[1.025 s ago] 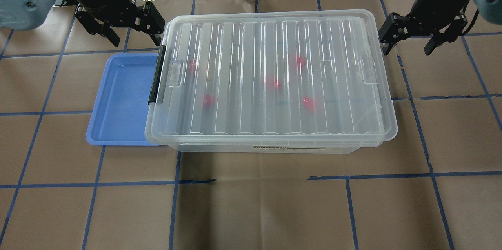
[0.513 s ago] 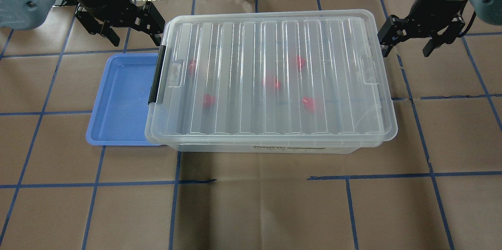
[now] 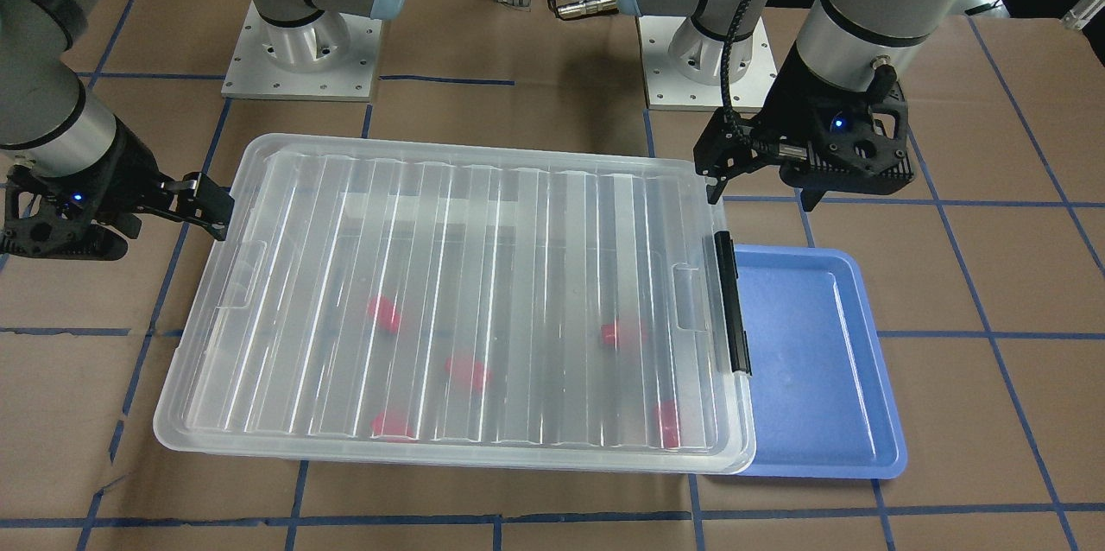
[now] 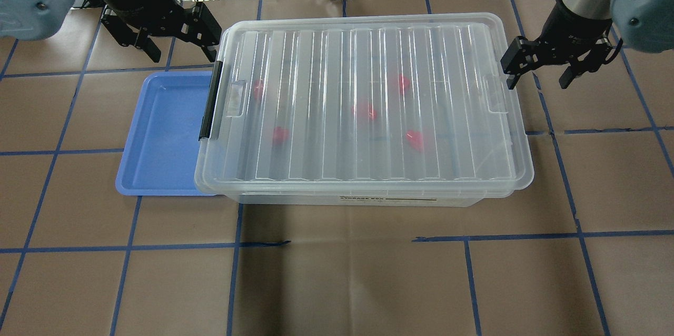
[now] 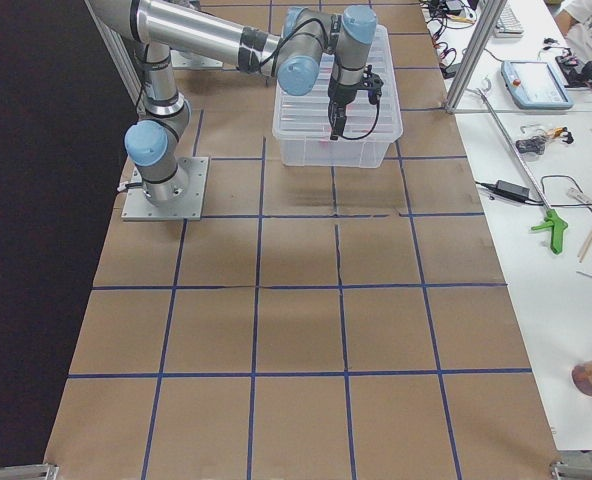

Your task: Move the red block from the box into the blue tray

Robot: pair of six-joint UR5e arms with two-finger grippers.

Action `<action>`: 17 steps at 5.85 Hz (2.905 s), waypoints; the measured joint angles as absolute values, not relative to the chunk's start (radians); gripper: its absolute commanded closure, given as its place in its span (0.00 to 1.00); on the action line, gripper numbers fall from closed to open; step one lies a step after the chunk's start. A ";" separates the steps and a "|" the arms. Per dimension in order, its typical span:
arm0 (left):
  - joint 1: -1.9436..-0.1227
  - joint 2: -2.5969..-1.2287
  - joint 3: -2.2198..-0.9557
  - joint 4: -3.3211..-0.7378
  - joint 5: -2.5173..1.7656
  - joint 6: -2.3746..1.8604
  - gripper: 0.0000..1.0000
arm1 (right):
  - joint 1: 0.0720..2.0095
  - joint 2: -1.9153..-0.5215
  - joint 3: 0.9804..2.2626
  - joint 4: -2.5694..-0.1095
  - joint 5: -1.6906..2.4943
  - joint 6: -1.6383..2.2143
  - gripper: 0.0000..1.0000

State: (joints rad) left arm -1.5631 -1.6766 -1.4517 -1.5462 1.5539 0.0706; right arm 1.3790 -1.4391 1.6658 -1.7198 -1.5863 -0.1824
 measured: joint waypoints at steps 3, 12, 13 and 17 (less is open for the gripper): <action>-1.565 -1.677 -1.453 -1.539 1.554 0.069 0.02 | 1.379 -1.440 1.747 -1.807 -1.635 -0.250 0.00; -1.565 -1.681 -1.453 -1.537 1.553 0.069 0.02 | 1.375 -1.412 1.755 -1.891 -1.679 -0.341 0.00; -1.565 -1.681 -1.453 -1.537 1.553 0.069 0.02 | 1.357 -1.412 1.755 -1.910 -1.691 -0.336 0.00; -1.565 -1.680 -1.453 -1.537 1.554 0.069 0.02 | 1.271 -1.411 1.755 -1.919 -1.695 -0.339 0.00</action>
